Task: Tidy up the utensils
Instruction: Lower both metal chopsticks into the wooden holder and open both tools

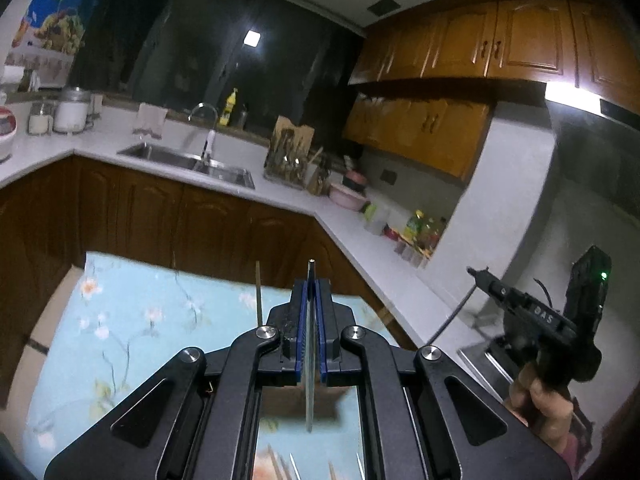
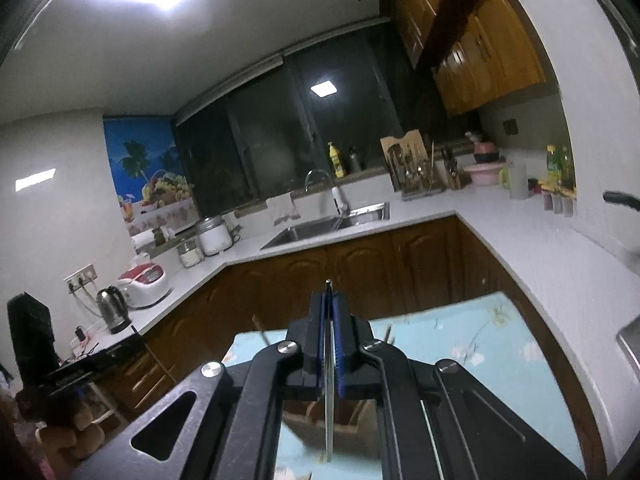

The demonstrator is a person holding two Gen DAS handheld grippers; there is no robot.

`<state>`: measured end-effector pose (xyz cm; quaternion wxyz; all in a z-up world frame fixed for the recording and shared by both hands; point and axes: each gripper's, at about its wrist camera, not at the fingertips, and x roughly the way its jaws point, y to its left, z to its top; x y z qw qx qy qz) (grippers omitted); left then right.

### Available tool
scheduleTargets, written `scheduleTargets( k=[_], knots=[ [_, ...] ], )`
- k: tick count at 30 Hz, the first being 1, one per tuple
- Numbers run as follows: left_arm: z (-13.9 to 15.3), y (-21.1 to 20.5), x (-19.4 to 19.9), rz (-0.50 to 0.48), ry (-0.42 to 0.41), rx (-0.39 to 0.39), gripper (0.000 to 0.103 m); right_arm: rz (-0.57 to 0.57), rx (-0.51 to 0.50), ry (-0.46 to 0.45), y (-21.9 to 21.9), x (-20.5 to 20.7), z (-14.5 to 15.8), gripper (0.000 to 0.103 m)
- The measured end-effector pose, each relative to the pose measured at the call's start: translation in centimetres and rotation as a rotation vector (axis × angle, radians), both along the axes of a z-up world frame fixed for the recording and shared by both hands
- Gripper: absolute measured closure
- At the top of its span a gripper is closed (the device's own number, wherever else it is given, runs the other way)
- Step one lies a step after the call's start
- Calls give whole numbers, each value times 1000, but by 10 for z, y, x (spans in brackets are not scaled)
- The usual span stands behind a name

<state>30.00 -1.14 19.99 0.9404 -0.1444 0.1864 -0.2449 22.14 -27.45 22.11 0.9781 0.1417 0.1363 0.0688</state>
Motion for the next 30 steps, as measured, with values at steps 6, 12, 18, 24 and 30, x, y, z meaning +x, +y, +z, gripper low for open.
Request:
scheduleTargets(
  k=[6, 12, 18, 24, 30],
  knots=[
    [-9, -3, 54, 59, -10, -35, 100, -34, -7, -13, 0, 34, -4, 99],
    [-57, -6, 85, 127, 35, -46, 100, -72, -13, 29, 2, 57, -47, 99],
    [-105, -24, 92, 99, 91, 3, 100, -82, -4, 76, 8, 65, -91, 99],
    [-123, -30, 98, 76, 129, 26, 99, -87, 13, 133, 5, 72, -113, 98],
    [-120, -32, 99, 66, 144, 43, 99, -81, 37, 174, -3, 78, -116, 98]
  ],
)
